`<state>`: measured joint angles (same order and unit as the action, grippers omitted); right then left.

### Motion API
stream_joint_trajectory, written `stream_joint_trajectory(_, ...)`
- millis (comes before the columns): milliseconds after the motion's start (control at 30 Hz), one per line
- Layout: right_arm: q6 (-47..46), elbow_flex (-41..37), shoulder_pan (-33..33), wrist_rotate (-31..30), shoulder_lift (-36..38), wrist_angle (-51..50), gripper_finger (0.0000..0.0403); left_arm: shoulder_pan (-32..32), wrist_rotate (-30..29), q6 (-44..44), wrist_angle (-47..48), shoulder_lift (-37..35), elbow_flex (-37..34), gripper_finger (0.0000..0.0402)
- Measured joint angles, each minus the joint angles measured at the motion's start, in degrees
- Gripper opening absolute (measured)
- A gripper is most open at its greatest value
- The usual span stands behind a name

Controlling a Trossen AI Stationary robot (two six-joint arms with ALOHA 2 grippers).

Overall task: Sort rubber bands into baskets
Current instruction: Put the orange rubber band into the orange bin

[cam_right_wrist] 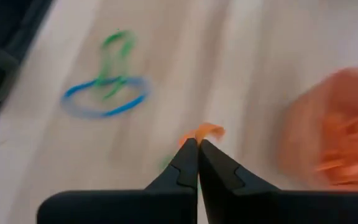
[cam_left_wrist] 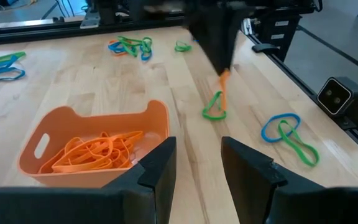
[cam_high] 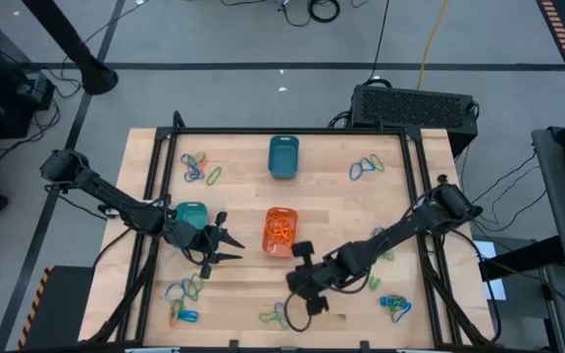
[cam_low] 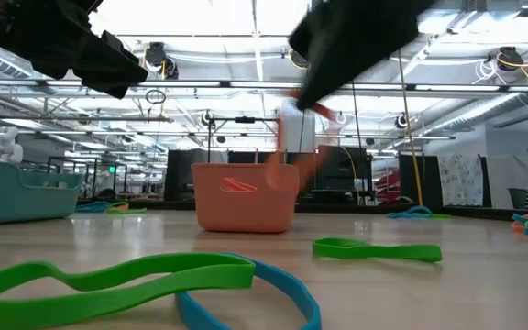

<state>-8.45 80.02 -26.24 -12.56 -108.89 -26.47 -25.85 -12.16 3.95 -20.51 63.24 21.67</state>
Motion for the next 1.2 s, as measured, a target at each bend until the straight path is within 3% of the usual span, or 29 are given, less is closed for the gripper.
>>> stream_joint_trajectory(133, 2.4, 2.8, 2.8, -4.0, 0.0, -0.3, 0.0000, 0.0, -0.1, 0.0, 0.0, 0.0, 0.0, 0.0134)
stream_joint_trajectory(600, 1.9, 4.3, 14.7, -3.6, 0.1, -6.4, 0.0002, 0.0, -0.1, -0.2, 0.6, 0.0, 0.0, 0.0134)
stream_joint_trajectory(1200, 2.1, 4.3, 15.8, -3.6, 0.0, -6.4, 0.0067, 0.0, -0.1, -0.2, 0.6, 0.0, 0.0, 0.0134)
